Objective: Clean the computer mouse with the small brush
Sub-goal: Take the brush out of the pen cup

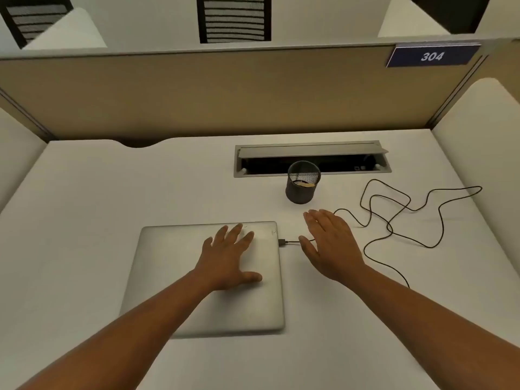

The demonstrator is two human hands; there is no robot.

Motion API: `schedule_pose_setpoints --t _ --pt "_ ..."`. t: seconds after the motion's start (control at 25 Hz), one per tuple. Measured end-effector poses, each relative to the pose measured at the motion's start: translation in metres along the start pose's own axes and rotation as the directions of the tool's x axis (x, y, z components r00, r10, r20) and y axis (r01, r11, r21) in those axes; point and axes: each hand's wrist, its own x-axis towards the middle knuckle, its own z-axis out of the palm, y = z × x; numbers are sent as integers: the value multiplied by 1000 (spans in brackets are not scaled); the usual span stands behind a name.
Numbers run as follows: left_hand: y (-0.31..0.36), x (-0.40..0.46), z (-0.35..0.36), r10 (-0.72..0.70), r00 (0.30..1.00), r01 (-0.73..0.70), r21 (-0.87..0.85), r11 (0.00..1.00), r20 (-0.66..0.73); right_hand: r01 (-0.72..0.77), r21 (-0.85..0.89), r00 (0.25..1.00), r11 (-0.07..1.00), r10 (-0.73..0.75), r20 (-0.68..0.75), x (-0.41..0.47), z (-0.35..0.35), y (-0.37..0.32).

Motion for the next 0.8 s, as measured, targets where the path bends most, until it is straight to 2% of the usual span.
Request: schedule_pose_setpoints --t 0.16,0.36,0.48,0.6,0.8 --pt "4 9 2 -17 997 15 21 1000 80 0 65 1000 998 0 -9 9 7 7" --pt "8 17 2 -39 995 40 -1 999 88 -165 250 985 954 174 -15 42 -1 15" --pt "9 18 3 -39 996 38 8 999 83 -201 309 977 930 213 -7 67 -6 16" --pt "10 18 5 -46 995 46 0 999 85 -230 294 973 928 220 66 88 -8 21" --pt "11 19 7 -54 996 56 -23 998 75 -213 248 977 945 201 72 102 -9 23"
